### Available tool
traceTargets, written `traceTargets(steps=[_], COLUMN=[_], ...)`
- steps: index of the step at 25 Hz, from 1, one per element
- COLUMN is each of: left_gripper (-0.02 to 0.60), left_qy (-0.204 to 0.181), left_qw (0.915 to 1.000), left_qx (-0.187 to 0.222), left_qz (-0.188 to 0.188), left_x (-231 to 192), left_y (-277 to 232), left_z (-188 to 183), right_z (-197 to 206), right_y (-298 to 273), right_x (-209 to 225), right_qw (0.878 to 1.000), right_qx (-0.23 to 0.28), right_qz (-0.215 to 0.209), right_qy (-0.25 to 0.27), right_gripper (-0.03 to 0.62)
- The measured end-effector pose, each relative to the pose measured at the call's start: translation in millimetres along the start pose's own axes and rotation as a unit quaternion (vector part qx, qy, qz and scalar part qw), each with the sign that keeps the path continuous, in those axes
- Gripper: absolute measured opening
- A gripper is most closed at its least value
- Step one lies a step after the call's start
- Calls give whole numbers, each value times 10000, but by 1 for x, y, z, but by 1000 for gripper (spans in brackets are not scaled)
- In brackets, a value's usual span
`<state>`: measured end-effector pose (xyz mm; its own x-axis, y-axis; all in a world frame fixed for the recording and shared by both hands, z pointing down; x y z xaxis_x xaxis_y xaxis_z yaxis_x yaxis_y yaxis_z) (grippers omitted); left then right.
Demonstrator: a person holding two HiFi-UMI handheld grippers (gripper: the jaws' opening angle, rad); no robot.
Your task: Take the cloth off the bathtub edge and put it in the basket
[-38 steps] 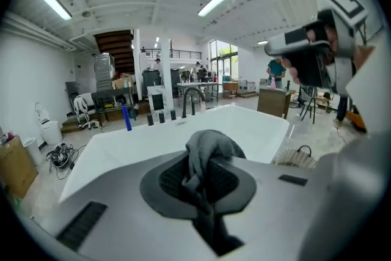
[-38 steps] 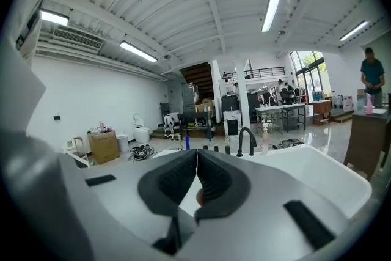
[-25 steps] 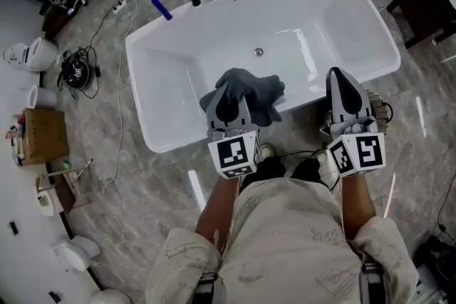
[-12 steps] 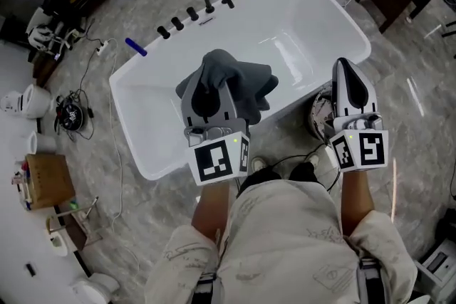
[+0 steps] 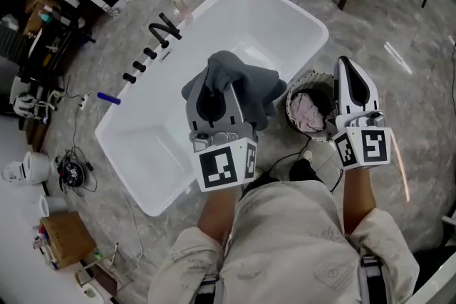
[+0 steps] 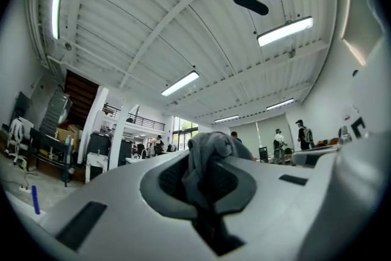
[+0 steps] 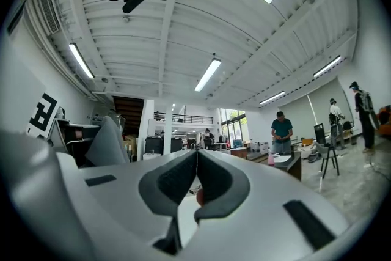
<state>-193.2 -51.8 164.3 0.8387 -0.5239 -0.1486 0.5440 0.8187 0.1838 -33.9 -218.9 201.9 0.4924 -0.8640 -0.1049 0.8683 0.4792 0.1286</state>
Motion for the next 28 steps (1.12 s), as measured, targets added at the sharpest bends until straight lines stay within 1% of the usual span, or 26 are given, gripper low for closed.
traceTargets(steps=[5,9,13,19,28], left_gripper=[28,27,26,26,26], left_qy=[156,242,317,430,618], left_qw=[9981,9934,9866,9758,9553], left_qx=[-124,-236,-354,-476,-724], left_qz=[581,1096,1562,2091,2799], left_x=[64,116,176,256,363], left_y=[-30,-49,-65,-84,-92], left_z=[16,31,52,74,107], right_z=[7,12,23,34,42], right_y=[22,41,67,106,160], right_x=[57,98,148,221,298], right_qw=[9987,9955,9908,9807,9655], right_qx=[-120,-186,-254,-369,-475], right_qz=[495,916,1324,1914,2551], right_qy=[48,122,141,126,207], right_gripper=[-12,-12,-12,-12,-12])
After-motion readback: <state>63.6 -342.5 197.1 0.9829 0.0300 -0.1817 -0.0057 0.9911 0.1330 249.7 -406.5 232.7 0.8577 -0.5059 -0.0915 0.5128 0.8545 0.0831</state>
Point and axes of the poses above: the fingertips, and each gripper's own axes: y backward along the fingers, x to its right, z out of its underside, the point moved 1 cm from there along y, backward along the fingers, and after that the axes turned 8 degrees about y, right-handed, at the moved point
